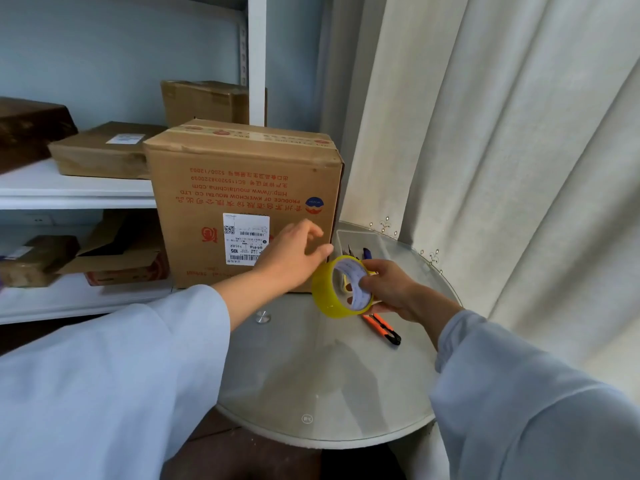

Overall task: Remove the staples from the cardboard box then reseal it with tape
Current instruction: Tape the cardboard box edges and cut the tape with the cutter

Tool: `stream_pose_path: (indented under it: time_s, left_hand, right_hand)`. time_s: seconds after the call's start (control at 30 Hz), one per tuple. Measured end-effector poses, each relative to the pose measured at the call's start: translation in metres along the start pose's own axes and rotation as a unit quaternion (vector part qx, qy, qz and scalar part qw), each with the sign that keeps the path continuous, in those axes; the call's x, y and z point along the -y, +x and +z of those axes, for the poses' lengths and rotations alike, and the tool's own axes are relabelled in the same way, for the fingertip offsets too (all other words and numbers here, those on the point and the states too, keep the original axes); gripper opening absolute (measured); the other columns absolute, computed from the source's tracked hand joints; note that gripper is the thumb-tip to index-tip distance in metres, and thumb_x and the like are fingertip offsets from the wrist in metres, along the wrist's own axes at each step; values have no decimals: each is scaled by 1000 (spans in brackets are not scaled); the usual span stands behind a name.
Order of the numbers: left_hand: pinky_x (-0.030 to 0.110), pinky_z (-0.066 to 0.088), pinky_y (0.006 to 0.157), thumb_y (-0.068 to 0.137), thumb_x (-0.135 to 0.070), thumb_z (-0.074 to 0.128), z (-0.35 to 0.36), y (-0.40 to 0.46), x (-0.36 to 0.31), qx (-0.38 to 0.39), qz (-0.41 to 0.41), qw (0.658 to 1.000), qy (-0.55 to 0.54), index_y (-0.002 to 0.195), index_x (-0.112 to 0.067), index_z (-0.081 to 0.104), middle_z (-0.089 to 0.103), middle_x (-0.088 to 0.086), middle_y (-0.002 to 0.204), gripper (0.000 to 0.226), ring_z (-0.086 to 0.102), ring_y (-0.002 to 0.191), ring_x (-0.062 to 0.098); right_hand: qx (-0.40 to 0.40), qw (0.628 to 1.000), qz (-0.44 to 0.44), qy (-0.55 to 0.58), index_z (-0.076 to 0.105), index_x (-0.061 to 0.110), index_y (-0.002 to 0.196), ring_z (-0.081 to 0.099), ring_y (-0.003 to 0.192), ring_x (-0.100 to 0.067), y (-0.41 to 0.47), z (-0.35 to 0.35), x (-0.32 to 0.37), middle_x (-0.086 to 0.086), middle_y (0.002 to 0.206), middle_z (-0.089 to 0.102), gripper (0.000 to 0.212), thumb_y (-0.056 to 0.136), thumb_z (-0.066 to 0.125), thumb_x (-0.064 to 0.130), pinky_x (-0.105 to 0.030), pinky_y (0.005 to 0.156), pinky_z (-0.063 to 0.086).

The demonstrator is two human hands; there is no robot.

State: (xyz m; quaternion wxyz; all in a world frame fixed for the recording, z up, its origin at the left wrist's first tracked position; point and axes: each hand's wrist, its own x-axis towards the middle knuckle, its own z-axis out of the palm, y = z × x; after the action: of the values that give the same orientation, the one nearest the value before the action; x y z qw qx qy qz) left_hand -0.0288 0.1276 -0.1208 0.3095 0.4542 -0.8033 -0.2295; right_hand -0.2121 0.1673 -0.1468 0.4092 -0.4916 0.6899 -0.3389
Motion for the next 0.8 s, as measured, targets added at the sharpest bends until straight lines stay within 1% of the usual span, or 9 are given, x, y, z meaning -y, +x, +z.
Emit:
stream_pose_path:
  time_s: [0.07,0.13,0.17,0.23,0.33,0.43,0.6,0.73,0.8]
  left_hand:
    - [40,41,104,85,-57,55,1,-3,2,111,-126,986,-19,141,-10,34,41,9,142,76,43,129,23]
    - [39,45,100,81,-63,55,4,-11,2,201,-216,950,-101,145,-7,26,41,9,140,90,45,126,23]
    - [38,48,96,80,-62,57,5,-15,2,227,-238,935,-136,142,-8,32,47,8,133,86,51,121,22]
    - [37,51,92,83,-52,62,8,-18,1,249,-239,921,-179,126,-11,49,57,9,123,61,58,111,21]
    - [37,51,91,88,-26,67,15,-17,-3,224,-226,926,-203,109,-13,52,62,13,118,29,61,108,24]
    - [35,52,87,86,-13,67,19,-16,-3,201,-228,931,-204,107,-12,49,59,12,107,28,61,98,22]
    - [35,53,90,85,-2,62,21,-12,2,169,-250,926,-228,111,-10,47,54,11,103,31,57,95,21]
    - [35,53,84,85,7,56,22,-9,10,129,-279,915,-260,115,-7,46,51,14,109,34,56,101,24]
    - [36,53,82,85,11,49,20,-9,15,112,-297,910,-269,122,-4,47,52,16,115,39,56,105,27]
  right_hand:
    - [-6,1000,-17,-10,62,17,96,62,81,-29,-1,1,-1,-14,90,63,28,90,43,-3,-37,68,58]
    - [-20,999,-35,-17,61,13,104,60,84,-28,0,1,-1,-14,93,62,31,90,42,-5,-30,61,56]
    - [-23,999,-38,-15,60,13,109,60,84,-28,1,1,0,-13,94,61,33,90,41,-6,-27,56,55]
    - [-26,999,-42,-13,58,13,114,60,85,-28,3,1,0,-13,95,60,38,89,40,-8,-25,55,53]
    - [-30,998,-61,-11,59,7,120,59,90,-28,5,1,0,-15,99,61,44,87,39,-15,-26,62,54]
    - [-29,996,-86,-2,60,1,123,59,94,-24,4,0,3,-13,102,63,47,86,41,-20,-14,58,52]
    - [-31,994,-103,24,61,-1,122,61,93,-23,4,0,2,-24,112,66,42,86,48,-18,-29,77,54]
    - [4,996,-86,21,63,5,122,63,91,-19,2,-2,2,-12,106,68,39,85,69,1,-23,73,55]
    - [33,997,-75,-1,66,13,116,63,93,-16,1,-3,5,-4,104,68,37,80,75,11,-24,78,54]
